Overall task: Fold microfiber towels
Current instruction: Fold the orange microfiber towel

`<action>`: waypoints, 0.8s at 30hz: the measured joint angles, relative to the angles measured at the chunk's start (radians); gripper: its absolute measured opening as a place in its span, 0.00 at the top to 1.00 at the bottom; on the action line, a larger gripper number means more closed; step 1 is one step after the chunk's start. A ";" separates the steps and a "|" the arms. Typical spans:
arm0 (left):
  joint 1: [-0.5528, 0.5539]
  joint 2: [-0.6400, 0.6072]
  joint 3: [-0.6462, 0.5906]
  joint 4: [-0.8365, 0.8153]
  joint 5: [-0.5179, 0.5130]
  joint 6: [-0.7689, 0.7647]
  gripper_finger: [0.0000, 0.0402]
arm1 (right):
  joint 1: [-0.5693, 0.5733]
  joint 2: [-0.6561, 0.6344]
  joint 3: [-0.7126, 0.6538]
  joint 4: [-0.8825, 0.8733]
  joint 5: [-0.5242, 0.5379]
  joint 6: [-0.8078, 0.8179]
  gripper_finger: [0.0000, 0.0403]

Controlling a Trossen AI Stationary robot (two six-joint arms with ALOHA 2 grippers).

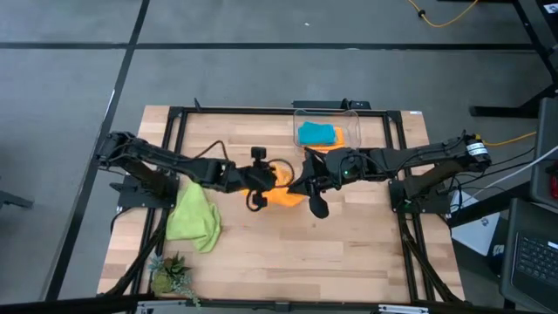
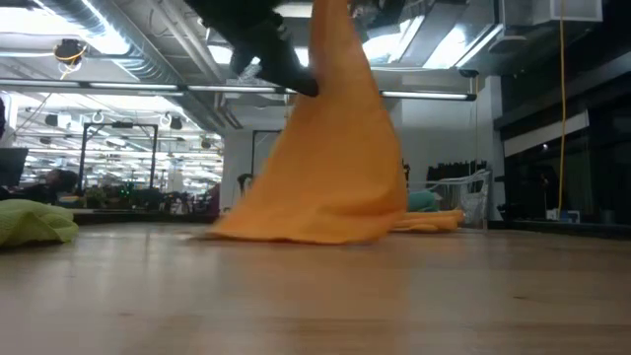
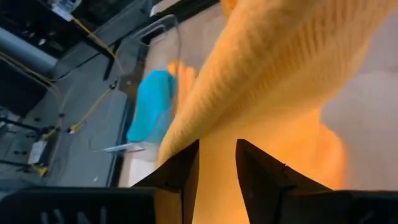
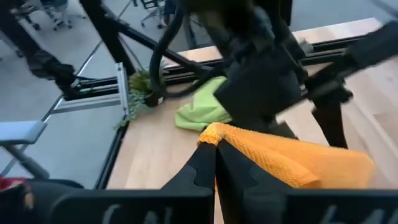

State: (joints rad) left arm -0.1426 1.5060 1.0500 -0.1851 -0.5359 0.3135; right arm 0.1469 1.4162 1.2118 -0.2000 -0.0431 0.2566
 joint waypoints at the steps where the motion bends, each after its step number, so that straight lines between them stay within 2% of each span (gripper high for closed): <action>1: -0.014 -0.011 0.000 -0.016 0.000 -0.016 0.75 | 0.003 0.000 0.000 -0.004 -0.002 0.000 0.99; 6: -0.115 -0.058 0.000 -0.167 0.004 -0.158 0.75 | 0.014 0.000 0.000 -0.032 -0.004 0.000 0.99; 9: -0.188 -0.078 0.000 -0.198 0.002 -0.261 0.75 | 0.015 0.000 0.000 -0.059 0.047 -0.003 0.99; 12: -0.248 -0.079 0.000 -0.106 -0.055 -0.316 0.75 | 0.015 0.000 0.000 -0.080 0.149 -0.009 0.99; 18: -0.290 -0.055 0.000 0.076 -0.335 -0.382 0.77 | 0.015 0.008 0.000 -0.081 0.309 -0.030 0.99; 21: -0.273 -0.004 0.001 0.224 -0.382 -0.382 0.79 | 0.015 0.023 0.000 -0.081 0.380 -0.031 0.99; 24: -0.251 0.069 0.000 0.351 -0.401 -0.322 0.81 | 0.014 0.047 0.000 -0.065 0.390 -0.032 0.99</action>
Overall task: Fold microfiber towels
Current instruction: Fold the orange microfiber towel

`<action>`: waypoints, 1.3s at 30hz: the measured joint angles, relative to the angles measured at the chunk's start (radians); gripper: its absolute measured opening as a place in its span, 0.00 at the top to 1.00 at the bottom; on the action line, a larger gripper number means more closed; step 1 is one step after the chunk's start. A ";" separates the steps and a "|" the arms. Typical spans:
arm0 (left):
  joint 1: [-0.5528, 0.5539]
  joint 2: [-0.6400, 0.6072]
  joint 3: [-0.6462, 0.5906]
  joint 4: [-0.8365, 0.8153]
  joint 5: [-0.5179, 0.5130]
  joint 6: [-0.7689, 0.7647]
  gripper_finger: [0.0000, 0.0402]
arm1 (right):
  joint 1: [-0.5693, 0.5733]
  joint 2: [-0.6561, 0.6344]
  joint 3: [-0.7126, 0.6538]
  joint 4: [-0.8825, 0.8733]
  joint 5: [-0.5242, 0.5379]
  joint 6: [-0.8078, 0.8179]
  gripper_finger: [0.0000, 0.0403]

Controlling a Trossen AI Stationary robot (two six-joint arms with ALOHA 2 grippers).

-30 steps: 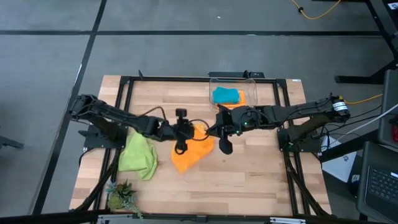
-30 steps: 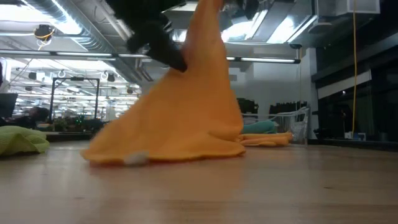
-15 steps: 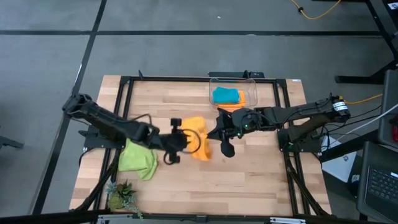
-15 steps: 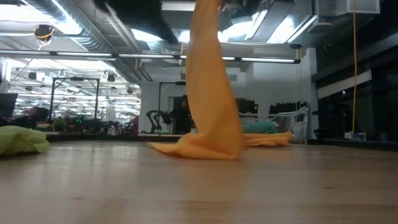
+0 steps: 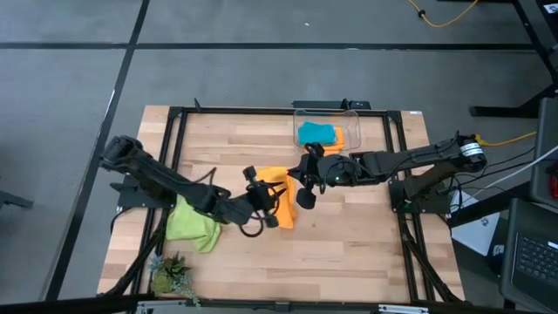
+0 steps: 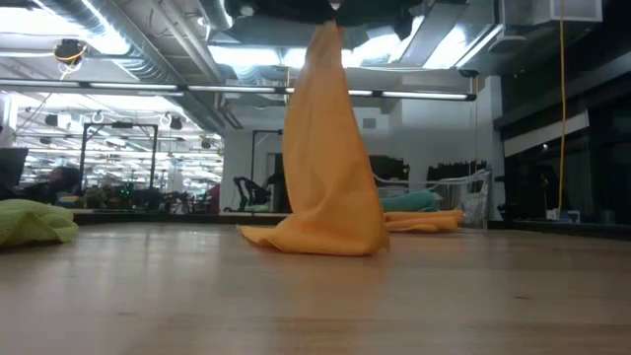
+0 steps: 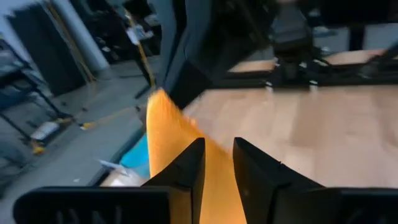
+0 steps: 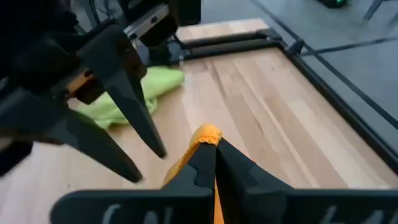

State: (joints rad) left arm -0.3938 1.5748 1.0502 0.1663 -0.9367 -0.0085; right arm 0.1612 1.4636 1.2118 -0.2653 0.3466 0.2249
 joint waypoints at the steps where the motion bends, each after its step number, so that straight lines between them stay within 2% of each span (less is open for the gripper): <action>1: 0.009 0.023 0.000 0.046 -0.016 0.027 0.82 | 0.000 0.009 0.000 0.008 0.000 -0.001 0.99; 4: 0.020 0.072 0.000 0.117 -0.090 0.073 0.84 | 0.000 0.021 0.000 0.014 0.000 -0.003 0.99; 7: 0.022 0.091 0.000 0.116 -0.180 0.066 0.84 | 0.000 0.021 0.000 0.010 0.001 -0.005 0.99; 11: 0.010 0.092 0.000 0.118 -0.281 0.043 0.80 | 0.000 0.017 0.000 0.027 0.003 -0.027 0.99; 19: -0.013 0.079 0.000 0.136 -0.310 0.038 0.59 | 0.000 0.017 0.000 0.030 0.016 -0.054 0.99; 24: 0.007 0.079 0.000 0.134 -0.288 0.026 0.49 | 0.011 0.017 0.000 0.045 0.018 -0.079 0.99; 29: 0.036 0.079 0.000 0.079 -0.222 -0.074 0.48 | 0.030 0.017 0.000 0.090 -0.003 -0.124 0.99; 36: 0.042 0.079 0.000 -0.152 -0.219 -0.254 0.48 | 0.048 0.005 0.000 0.117 -0.002 -0.178 0.99; 39: 0.040 0.079 0.000 -0.286 -0.173 -0.371 0.48 | 0.048 -0.010 0.000 0.120 0.000 -0.182 0.99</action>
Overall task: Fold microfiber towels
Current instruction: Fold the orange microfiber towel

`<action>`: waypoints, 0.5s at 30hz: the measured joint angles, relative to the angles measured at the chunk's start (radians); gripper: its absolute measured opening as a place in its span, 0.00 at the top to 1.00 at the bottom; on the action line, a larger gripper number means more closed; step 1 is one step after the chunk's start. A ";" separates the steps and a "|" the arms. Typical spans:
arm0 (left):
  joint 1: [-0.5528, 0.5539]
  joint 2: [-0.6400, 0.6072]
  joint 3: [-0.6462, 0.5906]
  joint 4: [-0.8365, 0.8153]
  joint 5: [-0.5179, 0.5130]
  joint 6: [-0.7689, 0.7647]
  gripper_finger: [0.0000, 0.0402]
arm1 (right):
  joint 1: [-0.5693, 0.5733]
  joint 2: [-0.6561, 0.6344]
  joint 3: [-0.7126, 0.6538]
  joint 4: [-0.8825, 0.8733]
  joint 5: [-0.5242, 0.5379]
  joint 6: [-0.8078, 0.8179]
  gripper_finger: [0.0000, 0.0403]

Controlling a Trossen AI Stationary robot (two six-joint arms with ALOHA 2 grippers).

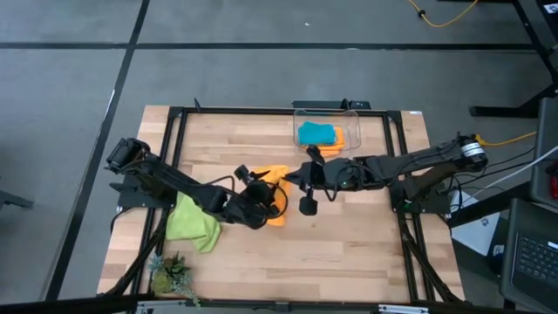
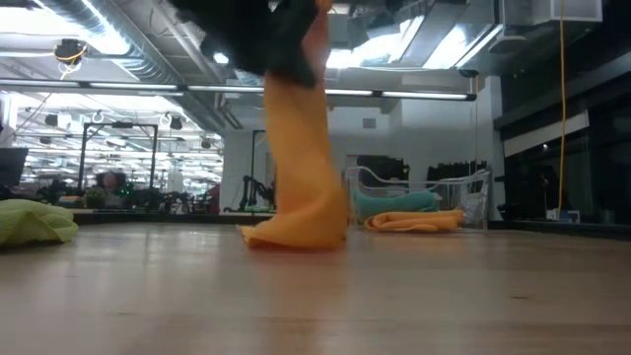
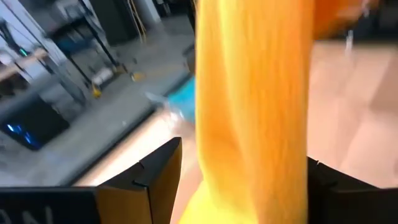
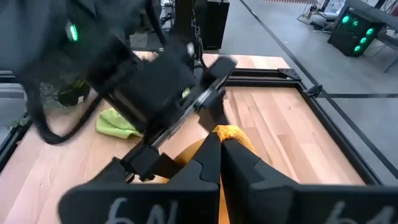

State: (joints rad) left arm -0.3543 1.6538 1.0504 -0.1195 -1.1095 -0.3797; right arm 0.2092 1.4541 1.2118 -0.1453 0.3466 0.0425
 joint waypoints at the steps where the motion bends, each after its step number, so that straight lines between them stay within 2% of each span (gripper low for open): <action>1: 0.000 0.000 0.000 -0.043 0.020 -0.041 0.48 | 0.000 -0.004 0.000 0.000 0.000 0.000 0.99; 7: -0.001 0.000 0.000 -0.304 0.156 -0.278 0.48 | 0.000 -0.015 0.000 -0.002 0.001 -0.024 0.99; 15: -0.034 0.000 0.000 -0.580 0.288 -0.350 0.48 | 0.000 -0.015 0.000 -0.047 0.003 -0.023 0.99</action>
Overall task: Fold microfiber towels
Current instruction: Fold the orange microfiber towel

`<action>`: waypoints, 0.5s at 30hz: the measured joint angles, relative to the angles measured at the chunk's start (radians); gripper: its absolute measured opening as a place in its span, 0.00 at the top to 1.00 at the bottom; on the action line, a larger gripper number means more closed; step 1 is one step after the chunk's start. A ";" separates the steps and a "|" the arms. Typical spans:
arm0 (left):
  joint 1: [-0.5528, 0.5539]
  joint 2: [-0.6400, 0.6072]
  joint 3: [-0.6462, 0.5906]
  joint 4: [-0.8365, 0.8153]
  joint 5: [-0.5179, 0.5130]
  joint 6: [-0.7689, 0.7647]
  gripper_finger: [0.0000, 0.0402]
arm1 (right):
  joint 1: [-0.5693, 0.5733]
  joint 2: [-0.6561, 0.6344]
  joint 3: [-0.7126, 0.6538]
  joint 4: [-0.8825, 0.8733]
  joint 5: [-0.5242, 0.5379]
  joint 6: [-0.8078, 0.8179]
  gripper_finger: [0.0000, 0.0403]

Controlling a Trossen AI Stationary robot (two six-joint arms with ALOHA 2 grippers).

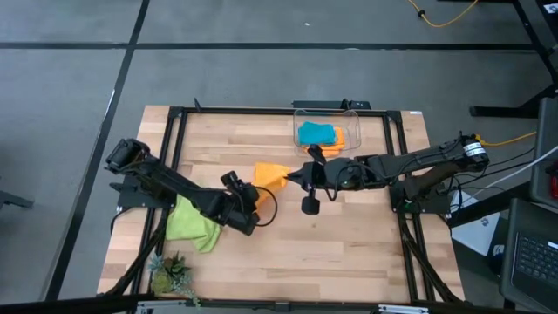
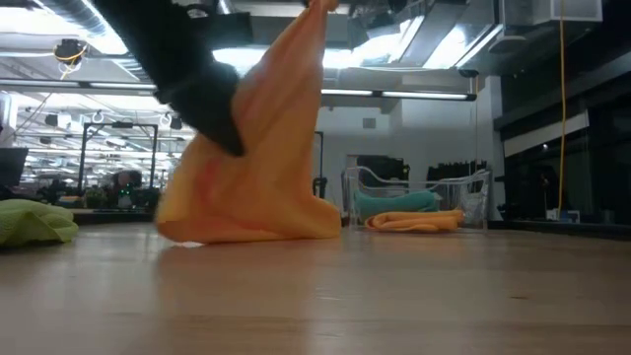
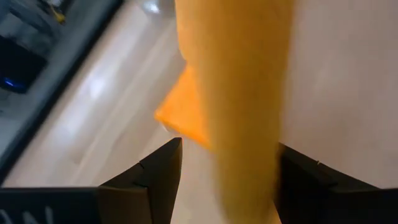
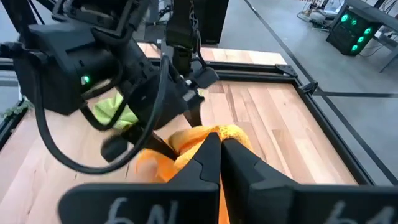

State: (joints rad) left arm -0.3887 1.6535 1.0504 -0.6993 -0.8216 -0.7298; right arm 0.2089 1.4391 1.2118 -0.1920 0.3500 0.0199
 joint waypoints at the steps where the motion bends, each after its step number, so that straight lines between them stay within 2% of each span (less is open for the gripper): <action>1: -0.005 0.000 0.000 -0.018 0.024 -0.009 0.48 | 0.000 0.000 0.000 -0.008 0.000 0.001 0.99; 8: -0.045 0.000 0.000 -0.056 0.139 -0.031 0.48 | 0.000 0.000 0.000 -0.023 0.000 0.001 0.99; 15: -0.060 0.000 0.000 -0.086 0.148 -0.081 0.48 | 0.000 0.000 0.000 -0.023 0.000 0.001 0.99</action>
State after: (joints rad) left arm -0.4492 1.6535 1.0504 -0.7854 -0.6739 -0.8111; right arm 0.2089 1.4391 1.2118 -0.2153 0.3500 0.0213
